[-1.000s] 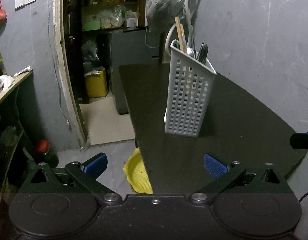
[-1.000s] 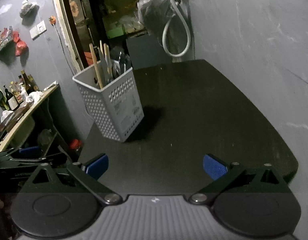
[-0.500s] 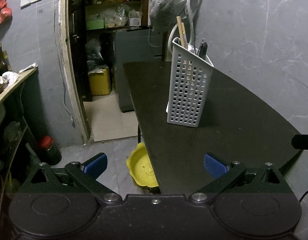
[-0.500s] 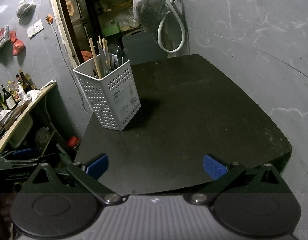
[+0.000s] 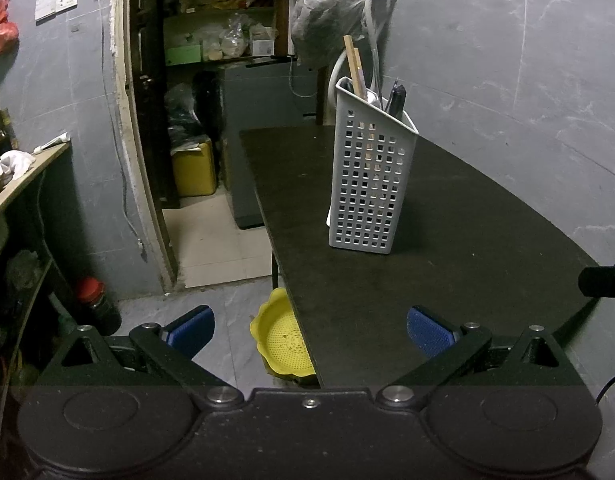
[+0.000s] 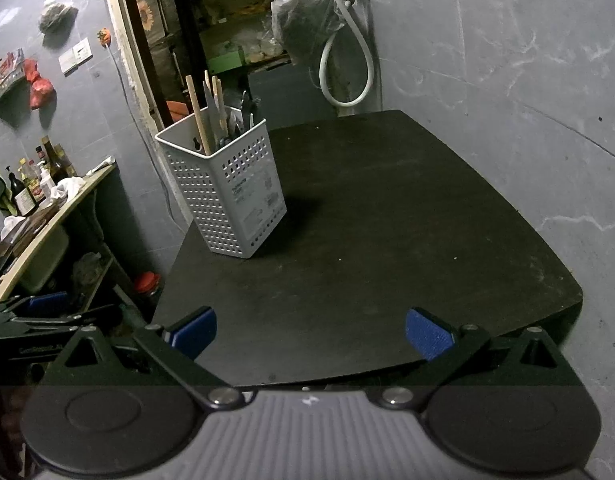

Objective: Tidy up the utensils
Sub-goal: 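Set the caddy down on the table and open the left gripper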

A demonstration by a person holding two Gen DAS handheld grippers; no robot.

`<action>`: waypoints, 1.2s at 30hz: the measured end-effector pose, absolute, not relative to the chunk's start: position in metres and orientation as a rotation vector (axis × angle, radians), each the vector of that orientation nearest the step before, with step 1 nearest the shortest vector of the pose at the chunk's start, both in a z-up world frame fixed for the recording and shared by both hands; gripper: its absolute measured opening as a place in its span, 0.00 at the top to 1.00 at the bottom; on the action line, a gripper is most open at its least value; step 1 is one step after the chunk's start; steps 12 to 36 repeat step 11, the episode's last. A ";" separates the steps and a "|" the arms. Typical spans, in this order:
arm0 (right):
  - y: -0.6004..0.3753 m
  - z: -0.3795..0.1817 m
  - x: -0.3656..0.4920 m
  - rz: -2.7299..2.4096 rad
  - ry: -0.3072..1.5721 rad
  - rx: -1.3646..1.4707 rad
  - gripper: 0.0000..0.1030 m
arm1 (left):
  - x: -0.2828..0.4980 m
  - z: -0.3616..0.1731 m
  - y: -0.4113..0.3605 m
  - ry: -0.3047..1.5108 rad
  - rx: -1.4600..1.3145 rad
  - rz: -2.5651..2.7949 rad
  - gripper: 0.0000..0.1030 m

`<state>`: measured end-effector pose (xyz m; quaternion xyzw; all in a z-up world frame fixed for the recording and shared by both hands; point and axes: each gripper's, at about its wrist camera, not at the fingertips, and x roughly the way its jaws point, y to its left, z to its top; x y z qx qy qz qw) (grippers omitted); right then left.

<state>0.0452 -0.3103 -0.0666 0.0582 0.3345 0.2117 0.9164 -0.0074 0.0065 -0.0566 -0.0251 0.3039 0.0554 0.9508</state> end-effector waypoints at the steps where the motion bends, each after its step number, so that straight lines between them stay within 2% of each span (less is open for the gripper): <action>1: -0.310 -0.066 0.045 0.436 0.688 0.119 0.00 | -0.007 -0.057 0.007 0.619 -0.052 0.112 0.01; 36: -0.308 -0.067 0.046 0.441 0.696 0.112 0.00 | -0.006 -0.060 0.007 0.621 -0.050 0.097 0.01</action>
